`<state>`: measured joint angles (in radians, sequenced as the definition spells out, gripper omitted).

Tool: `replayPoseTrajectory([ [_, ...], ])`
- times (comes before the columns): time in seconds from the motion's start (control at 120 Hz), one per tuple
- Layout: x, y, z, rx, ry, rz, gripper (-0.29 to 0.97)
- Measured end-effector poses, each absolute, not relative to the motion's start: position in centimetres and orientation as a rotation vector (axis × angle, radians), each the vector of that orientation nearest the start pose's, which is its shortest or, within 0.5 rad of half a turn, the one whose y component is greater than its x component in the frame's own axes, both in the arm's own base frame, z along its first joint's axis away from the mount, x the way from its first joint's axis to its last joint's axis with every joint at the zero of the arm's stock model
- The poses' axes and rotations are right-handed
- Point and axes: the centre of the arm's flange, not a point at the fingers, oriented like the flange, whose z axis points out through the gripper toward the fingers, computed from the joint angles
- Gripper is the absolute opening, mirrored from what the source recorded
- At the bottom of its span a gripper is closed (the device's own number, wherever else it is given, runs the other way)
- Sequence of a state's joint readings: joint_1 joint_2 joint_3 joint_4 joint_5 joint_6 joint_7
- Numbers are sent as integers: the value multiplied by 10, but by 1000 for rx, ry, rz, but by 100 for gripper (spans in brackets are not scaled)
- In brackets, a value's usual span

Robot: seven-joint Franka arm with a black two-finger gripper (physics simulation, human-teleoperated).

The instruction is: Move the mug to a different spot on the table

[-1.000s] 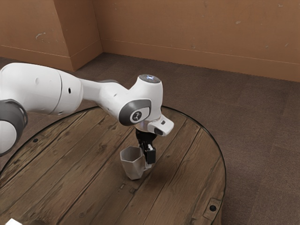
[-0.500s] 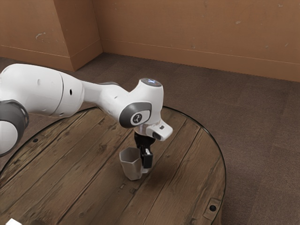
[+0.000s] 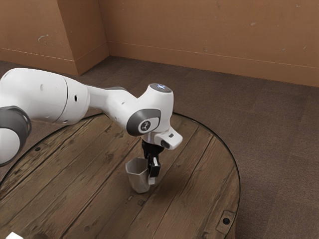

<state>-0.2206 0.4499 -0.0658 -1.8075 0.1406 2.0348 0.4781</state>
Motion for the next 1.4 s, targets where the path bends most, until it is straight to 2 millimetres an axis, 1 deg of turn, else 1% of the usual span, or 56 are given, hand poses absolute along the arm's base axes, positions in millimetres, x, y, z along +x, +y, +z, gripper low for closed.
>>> replayPoseTrajectory([
  [0.3,603,-165,282,-2792,1232,330,33],
  [0.4,603,-165,288,-2797,1225,316,32],
  [0.442,603,-166,291,-2800,1223,307,28],
  [0.533,602,-165,296,-2805,1218,298,26],
  [0.575,600,-163,299,-2804,1209,296,26],
  [0.658,594,-158,306,-2802,1194,293,20],
  [0.817,588,-151,318,-2800,1164,287,18],
  [0.892,588,-141,321,-2807,1128,307,15],
  [0.983,588,-117,319,-2848,1043,373,11],
  [1.075,587,-99,318,-2880,978,434,8],
  [1.133,588,-88,319,-2897,943,455,17],
  [1.183,590,-80,320,-2911,922,469,19],
  [1.208,591,-77,321,-2915,916,474,19],
  [1.25,593,-74,322,-2916,911,478,16],
  [1.4,597,-57,318,-2916,888,511,16],
])
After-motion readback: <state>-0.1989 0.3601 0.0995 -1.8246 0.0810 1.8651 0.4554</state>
